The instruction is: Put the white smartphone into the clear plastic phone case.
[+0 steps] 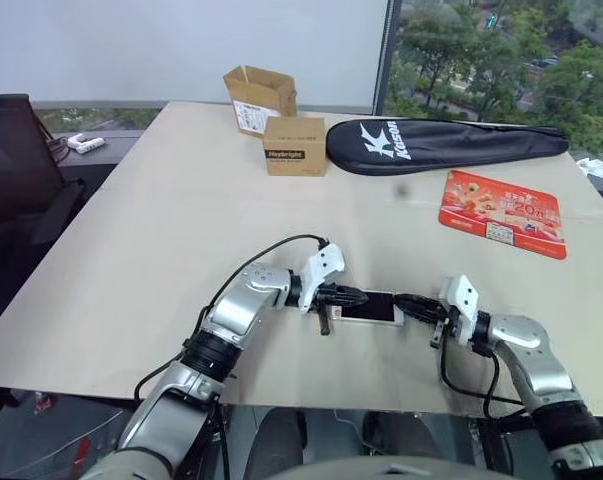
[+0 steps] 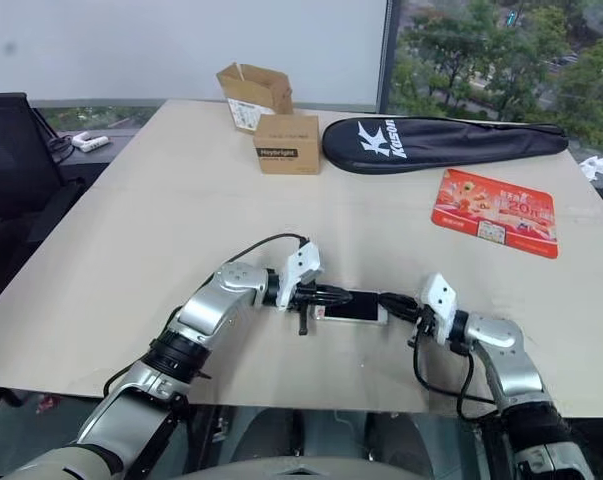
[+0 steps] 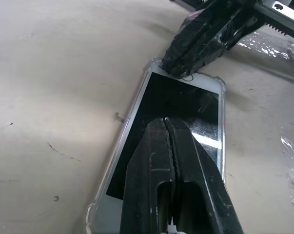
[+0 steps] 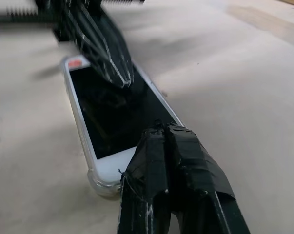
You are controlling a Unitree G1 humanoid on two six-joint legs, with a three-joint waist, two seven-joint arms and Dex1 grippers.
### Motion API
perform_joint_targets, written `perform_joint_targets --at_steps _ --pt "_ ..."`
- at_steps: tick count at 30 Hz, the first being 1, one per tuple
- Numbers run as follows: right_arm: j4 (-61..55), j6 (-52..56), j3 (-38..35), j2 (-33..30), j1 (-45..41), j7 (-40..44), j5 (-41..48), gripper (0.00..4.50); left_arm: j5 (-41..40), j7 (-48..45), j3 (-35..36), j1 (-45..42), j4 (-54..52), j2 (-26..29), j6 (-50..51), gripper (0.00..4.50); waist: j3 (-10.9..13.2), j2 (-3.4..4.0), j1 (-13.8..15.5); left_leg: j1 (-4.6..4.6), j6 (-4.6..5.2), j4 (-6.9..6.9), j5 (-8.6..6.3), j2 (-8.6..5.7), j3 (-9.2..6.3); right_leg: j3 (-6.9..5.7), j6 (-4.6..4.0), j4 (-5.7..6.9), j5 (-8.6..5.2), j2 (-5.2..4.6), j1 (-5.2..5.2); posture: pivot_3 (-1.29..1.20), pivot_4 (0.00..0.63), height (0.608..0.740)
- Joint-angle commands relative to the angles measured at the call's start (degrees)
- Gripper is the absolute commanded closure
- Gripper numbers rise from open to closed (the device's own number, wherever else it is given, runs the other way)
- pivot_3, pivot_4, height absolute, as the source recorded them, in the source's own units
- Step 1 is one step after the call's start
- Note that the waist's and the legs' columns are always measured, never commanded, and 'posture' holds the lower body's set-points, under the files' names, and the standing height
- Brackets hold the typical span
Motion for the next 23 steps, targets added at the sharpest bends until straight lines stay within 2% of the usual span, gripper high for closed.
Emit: perform_joint_targets --at_steps 1,4,7,8,9,10,11,13,14,15,16,17,18,19,23 --pt "12.4 5.8 7.8 -2.5 4.9 -1.8 -10.4 4.48 0.3 0.1 0.2 -0.1 -0.4 0.0 -0.1 4.50 -0.3 -0.01 0.0 0.14 -0.09 0.00 -0.06 -0.01 -0.06 -0.11 0.00 -0.03 -0.01 -0.10 0.08 0.00 0.150 0.732" --pt "8.6 2.8 4.8 -2.5 5.8 -0.2 -5.3 4.48 -1.3 0.5 2.3 0.5 -2.2 0.1 0.1 4.50 -0.3 0.03 0.0 0.13 -0.12 -0.01 -0.08 -0.01 -0.13 -0.41 0.01 -0.08 -0.01 -0.29 0.07 0.00 0.150 0.732" --pt "1.1 4.5 -1.4 -0.8 7.7 1.2 5.3 4.48 -4.6 1.6 6.1 1.3 -6.3 -0.2 0.2 4.50 0.2 0.41 0.4 -0.01 -0.14 -0.01 -0.09 -0.03 -0.17 -0.46 0.01 -0.11 -0.01 -0.35 -0.01 0.00 0.150 0.732" --pt "-2.5 5.8 -3.5 -1.1 8.5 1.9 9.1 3.91 -5.9 1.9 7.9 1.8 -8.7 0.1 0.1 4.50 0.4 0.48 0.6 -0.18 -0.14 -0.02 -0.09 -0.09 -0.17 -0.45 0.01 -0.11 -0.01 -0.44 -0.13 0.00 0.150 0.732" --pt "-6.5 7.1 -5.4 -1.9 9.4 2.5 12.5 3.67 -7.1 2.0 9.7 2.5 -11.4 1.1 0.4 4.25 0.6 0.72 0.7 -0.31 -0.14 -0.02 -0.09 -0.11 -0.17 -0.45 0.01 -0.12 -0.01 -0.47 -0.21 0.00 0.150 0.732" --pt "-10.7 8.6 -7.6 -3.3 10.6 3.1 15.7 3.22 -7.7 2.3 11.7 3.6 -13.9 2.6 0.1 3.97 0.9 1.14 0.9 -0.54 -0.14 -0.02 -0.09 -0.14 -0.15 -0.45 0.01 -0.14 0.00 -0.50 -0.40 0.00 0.150 0.732" --pt "-14.1 10.1 -9.7 -4.4 11.6 3.3 18.4 2.87 -8.1 2.3 13.2 4.9 -15.9 4.3 0.2 3.74 1.0 1.31 1.1 -1.16 -0.11 -0.03 -0.07 -0.22 0.02 -0.41 -0.01 -0.09 0.04 -0.54 -1.05 0.00 0.150 0.732" --pt "-17.9 12.5 -12.8 -6.2 13.0 3.3 21.9 1.93 -8.2 2.4 15.0 7.2 -18.1 7.3 -0.1 2.83 1.2 1.39 1.5 -1.90 0.16 0.06 0.08 -0.33 0.22 -0.33 -0.29 0.12 0.59 -0.29 -1.83 0.00 0.150 0.732" --pt "-19.1 13.5 -14.5 -7.3 13.6 3.5 23.5 1.36 -8.0 2.2 16.1 8.9 -18.5 9.2 -0.8 2.24 1.3 1.43 1.6 -1.93 0.14 -0.02 0.06 -0.45 0.29 -0.32 -0.07 0.11 0.65 -0.03 -1.90 0.00 0.150 0.732" --pt "-20.0 14.3 -16.4 -8.6 14.2 3.9 24.6 0.96 -7.6 1.9 17.4 10.9 -18.2 11.2 -2.0 1.83 1.5 1.48 1.6 -1.94 0.15 -0.06 -0.06 -0.55 0.35 -0.36 0.01 0.11 0.60 0.08 -1.99 0.00 0.150 0.732" --pt "-20.3 14.8 -18.2 -10.3 14.9 4.7 25.1 0.33 -6.9 1.5 18.7 13.0 -17.3 13.3 -3.9 1.23 1.6 1.52 1.5 -1.94 0.23 -0.10 -0.19 -0.55 0.38 -0.34 0.07 0.12 0.53 0.14 -2.05 0.00 0.150 0.732" --pt "-19.8 14.8 -19.9 -12.0 15.4 5.8 25.0 0.01 -5.9 0.9 19.7 15.2 -16.3 15.5 -6.0 0.77 1.7 1.54 1.5 -1.94 0.23 -0.12 -0.30 -0.54 0.41 -0.33 0.10 0.11 0.45 0.20 -2.09 0.00 0.150 0.732" --pt "-18.9 14.5 -21.1 -13.3 15.8 6.7 24.6 0.00 -5.5 0.6 20.3 16.9 -15.6 17.0 -7.4 0.31 1.8 1.48 1.6 -1.94 0.30 -0.14 -0.39 -0.54 0.46 -0.33 0.13 0.10 0.37 0.24 -2.10 0.00 0.150 0.732" --pt "-17.6 14.0 -21.8 -14.4 16.0 7.8 24.1 0.00 -5.7 0.7 20.9 18.0 -15.3 17.7 -8.0 0.04 2.0 1.45 1.7 -1.95 0.40 -0.15 -0.49 -0.53 0.58 -0.37 0.13 0.10 0.29 0.26 -2.11 0.00 0.150 0.732" --pt "-11.1 9.5 -21.9 -17.6 15.4 11.6 19.8 0.00 -5.3 -0.1 21.3 20.9 -14.3 19.0 -11.9 0.04 2.3 1.26 2.5 -1.99 0.43 -0.09 -0.55 -0.51 0.61 -0.48 0.19 0.06 0.16 0.21 -2.11 0.00 0.150 0.732"
